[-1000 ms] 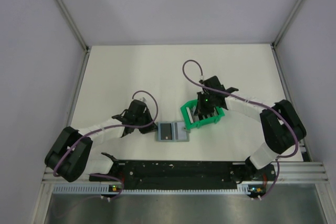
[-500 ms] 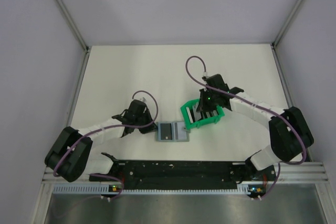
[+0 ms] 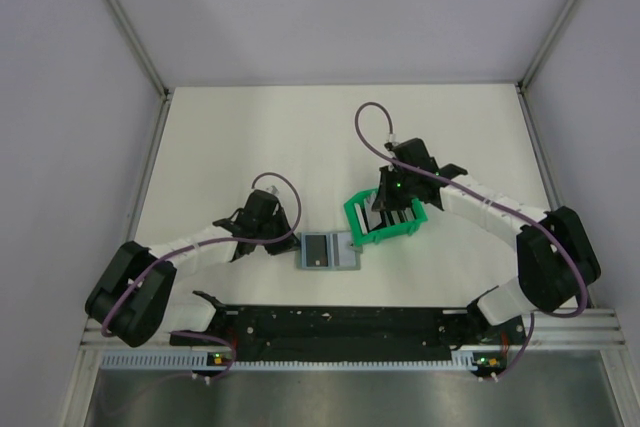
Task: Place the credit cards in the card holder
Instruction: Pick up the credit card from the storage box.
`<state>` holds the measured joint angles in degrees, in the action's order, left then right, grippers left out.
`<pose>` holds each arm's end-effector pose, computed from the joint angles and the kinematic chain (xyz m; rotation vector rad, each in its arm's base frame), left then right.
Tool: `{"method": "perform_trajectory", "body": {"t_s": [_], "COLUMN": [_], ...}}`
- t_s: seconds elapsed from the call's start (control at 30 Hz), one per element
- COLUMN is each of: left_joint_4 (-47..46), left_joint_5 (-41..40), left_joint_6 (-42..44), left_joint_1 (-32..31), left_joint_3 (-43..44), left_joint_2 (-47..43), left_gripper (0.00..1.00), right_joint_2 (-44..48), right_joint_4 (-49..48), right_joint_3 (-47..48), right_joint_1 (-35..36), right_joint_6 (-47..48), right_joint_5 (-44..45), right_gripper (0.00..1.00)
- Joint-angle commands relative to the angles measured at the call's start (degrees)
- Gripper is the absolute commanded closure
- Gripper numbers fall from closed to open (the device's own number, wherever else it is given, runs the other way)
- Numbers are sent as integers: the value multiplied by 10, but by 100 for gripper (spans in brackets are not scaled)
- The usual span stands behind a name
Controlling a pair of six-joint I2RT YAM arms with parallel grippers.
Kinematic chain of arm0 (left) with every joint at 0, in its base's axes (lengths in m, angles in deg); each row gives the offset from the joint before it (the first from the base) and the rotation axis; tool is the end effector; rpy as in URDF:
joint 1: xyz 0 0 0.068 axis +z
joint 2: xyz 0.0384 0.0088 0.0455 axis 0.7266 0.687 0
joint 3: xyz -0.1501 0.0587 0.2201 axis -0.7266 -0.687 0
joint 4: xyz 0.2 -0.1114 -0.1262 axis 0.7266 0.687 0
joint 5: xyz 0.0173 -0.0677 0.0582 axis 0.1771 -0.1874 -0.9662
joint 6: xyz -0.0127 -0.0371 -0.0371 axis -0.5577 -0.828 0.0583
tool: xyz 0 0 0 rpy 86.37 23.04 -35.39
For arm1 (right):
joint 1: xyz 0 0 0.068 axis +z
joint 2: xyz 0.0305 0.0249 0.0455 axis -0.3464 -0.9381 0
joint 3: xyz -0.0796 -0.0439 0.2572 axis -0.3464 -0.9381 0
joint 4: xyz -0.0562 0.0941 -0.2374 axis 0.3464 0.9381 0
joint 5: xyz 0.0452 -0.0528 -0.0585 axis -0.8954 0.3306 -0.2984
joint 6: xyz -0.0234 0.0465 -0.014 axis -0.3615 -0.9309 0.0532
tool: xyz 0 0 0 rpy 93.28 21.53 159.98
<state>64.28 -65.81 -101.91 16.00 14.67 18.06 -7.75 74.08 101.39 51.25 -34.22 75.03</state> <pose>0.1911 -0.1210 0.1423 -0.3519 2.6369 -0.7755 0.2563 0.1625 0.2193 -0.1111 2.6060 0.6734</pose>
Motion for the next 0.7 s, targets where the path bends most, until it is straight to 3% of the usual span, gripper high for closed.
{"method": "perform_trajectory", "body": {"t_s": [0.0,0.67], "left_joint_4": [-16,-14], "left_joint_5": [5,9], "left_joint_6": [8,8], "left_joint_1": [3,3], "left_joint_3": [17,17], "left_joint_2": [5,3], "left_gripper": [100,100], "right_joint_2": [17,60], "right_joint_4": [-21,-43], "right_joint_3": [21,10], "right_joint_1": [5,5], "right_joint_6": [-8,-31], "right_joint_5": [-18,-35], "right_gripper": [100,100]}}
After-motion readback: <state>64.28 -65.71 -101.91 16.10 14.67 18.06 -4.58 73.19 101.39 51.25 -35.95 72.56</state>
